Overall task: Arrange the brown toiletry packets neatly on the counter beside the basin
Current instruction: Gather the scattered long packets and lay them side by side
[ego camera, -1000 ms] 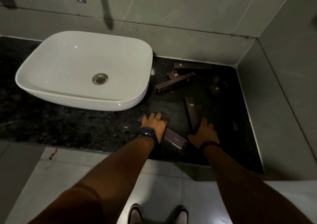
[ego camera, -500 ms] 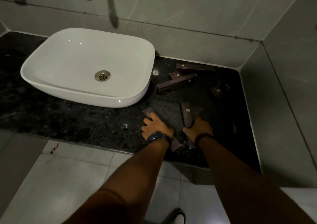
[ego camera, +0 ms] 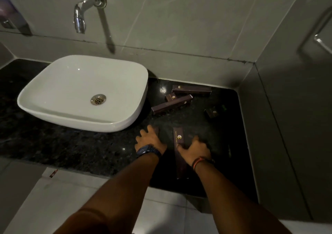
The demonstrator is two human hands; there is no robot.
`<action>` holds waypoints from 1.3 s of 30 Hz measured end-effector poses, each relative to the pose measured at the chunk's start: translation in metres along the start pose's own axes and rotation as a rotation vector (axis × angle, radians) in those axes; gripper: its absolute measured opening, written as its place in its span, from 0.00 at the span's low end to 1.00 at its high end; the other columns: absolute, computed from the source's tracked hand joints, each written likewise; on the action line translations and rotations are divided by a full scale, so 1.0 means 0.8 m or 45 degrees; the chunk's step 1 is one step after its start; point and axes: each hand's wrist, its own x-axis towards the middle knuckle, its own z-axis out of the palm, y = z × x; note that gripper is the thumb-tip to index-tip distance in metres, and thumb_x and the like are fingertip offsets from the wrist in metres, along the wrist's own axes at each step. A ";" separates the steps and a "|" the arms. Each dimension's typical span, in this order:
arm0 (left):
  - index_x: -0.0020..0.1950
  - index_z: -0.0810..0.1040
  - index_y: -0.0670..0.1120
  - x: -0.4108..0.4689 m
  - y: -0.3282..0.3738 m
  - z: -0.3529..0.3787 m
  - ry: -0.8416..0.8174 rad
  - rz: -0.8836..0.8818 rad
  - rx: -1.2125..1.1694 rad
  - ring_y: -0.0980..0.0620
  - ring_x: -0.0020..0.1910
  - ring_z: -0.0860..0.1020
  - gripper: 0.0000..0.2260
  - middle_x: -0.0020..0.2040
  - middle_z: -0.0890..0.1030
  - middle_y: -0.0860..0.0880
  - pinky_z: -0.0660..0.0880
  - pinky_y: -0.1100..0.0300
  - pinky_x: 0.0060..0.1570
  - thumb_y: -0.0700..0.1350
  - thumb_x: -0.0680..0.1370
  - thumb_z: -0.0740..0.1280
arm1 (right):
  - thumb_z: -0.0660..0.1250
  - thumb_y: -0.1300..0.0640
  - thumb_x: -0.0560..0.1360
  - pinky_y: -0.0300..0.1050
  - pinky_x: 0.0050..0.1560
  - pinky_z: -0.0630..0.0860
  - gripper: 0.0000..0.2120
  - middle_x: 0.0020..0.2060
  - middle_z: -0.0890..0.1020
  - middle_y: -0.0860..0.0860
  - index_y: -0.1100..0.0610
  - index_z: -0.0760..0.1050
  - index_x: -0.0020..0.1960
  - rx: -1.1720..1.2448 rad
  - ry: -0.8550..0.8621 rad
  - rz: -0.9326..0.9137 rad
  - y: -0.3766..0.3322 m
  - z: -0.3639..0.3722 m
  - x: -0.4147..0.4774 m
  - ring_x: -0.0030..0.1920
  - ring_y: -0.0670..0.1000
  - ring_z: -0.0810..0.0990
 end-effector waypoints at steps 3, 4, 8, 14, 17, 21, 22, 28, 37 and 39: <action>0.68 0.60 0.47 0.008 0.034 -0.019 0.100 0.105 0.024 0.36 0.62 0.68 0.33 0.65 0.67 0.41 0.71 0.44 0.57 0.55 0.69 0.71 | 0.68 0.39 0.68 0.52 0.56 0.77 0.32 0.58 0.80 0.59 0.56 0.69 0.65 0.036 0.046 0.007 0.003 -0.038 0.025 0.58 0.62 0.80; 0.69 0.60 0.46 0.014 0.046 -0.024 0.115 0.134 0.033 0.37 0.62 0.67 0.32 0.66 0.66 0.41 0.72 0.43 0.57 0.53 0.70 0.70 | 0.68 0.40 0.69 0.52 0.56 0.78 0.31 0.59 0.80 0.59 0.56 0.69 0.65 0.052 0.059 0.012 0.004 -0.050 0.036 0.58 0.61 0.80; 0.69 0.63 0.46 0.052 0.082 -0.033 0.099 0.241 0.127 0.37 0.63 0.67 0.27 0.67 0.65 0.40 0.72 0.44 0.57 0.45 0.73 0.68 | 0.69 0.46 0.72 0.52 0.60 0.76 0.30 0.63 0.78 0.58 0.53 0.66 0.70 0.093 0.085 -0.061 0.003 -0.084 0.085 0.62 0.60 0.78; 0.71 0.61 0.48 0.140 0.127 -0.019 -0.083 0.365 0.253 0.38 0.64 0.67 0.33 0.67 0.66 0.42 0.69 0.42 0.59 0.46 0.71 0.72 | 0.68 0.56 0.73 0.49 0.57 0.75 0.15 0.55 0.81 0.61 0.60 0.74 0.57 -0.065 0.151 -0.204 -0.021 -0.103 0.194 0.58 0.61 0.79; 0.72 0.59 0.48 0.181 0.141 -0.009 -0.125 0.436 0.339 0.38 0.65 0.65 0.33 0.70 0.63 0.43 0.69 0.41 0.59 0.47 0.71 0.72 | 0.67 0.60 0.74 0.51 0.62 0.73 0.16 0.59 0.78 0.61 0.60 0.74 0.62 -0.113 0.157 -0.281 -0.045 -0.103 0.257 0.61 0.62 0.77; 0.66 0.66 0.44 0.222 0.150 -0.008 -0.001 0.566 0.493 0.39 0.61 0.69 0.24 0.64 0.70 0.42 0.70 0.46 0.56 0.47 0.73 0.68 | 0.66 0.66 0.72 0.54 0.68 0.70 0.24 0.65 0.74 0.59 0.57 0.71 0.67 -0.323 0.103 -0.436 -0.076 -0.096 0.328 0.66 0.61 0.72; 0.65 0.68 0.44 0.230 0.151 -0.009 0.013 0.589 0.502 0.39 0.60 0.70 0.21 0.62 0.71 0.42 0.70 0.47 0.56 0.47 0.73 0.66 | 0.66 0.66 0.71 0.54 0.69 0.69 0.26 0.67 0.73 0.58 0.57 0.70 0.68 -0.383 0.065 -0.480 -0.082 -0.094 0.341 0.68 0.60 0.71; 0.59 0.74 0.44 0.250 0.153 -0.010 0.033 0.690 0.434 0.38 0.56 0.74 0.14 0.59 0.75 0.42 0.73 0.49 0.52 0.47 0.76 0.64 | 0.65 0.59 0.74 0.60 0.66 0.68 0.19 0.64 0.74 0.57 0.52 0.72 0.64 -0.702 -0.107 -0.399 -0.107 -0.083 0.369 0.65 0.62 0.73; 0.54 0.77 0.46 0.218 0.163 -0.031 0.032 0.573 0.136 0.39 0.51 0.79 0.17 0.53 0.80 0.41 0.75 0.51 0.45 0.55 0.70 0.70 | 0.70 0.55 0.72 0.58 0.61 0.75 0.19 0.60 0.79 0.60 0.57 0.74 0.62 -0.169 0.084 -0.349 -0.093 -0.135 0.330 0.60 0.63 0.77; 0.54 0.78 0.46 0.192 0.169 -0.032 0.041 0.470 -0.022 0.38 0.51 0.79 0.20 0.53 0.80 0.41 0.76 0.51 0.46 0.56 0.68 0.72 | 0.71 0.55 0.71 0.55 0.59 0.77 0.18 0.58 0.80 0.61 0.58 0.75 0.60 -0.005 0.148 -0.310 -0.081 -0.153 0.307 0.58 0.63 0.79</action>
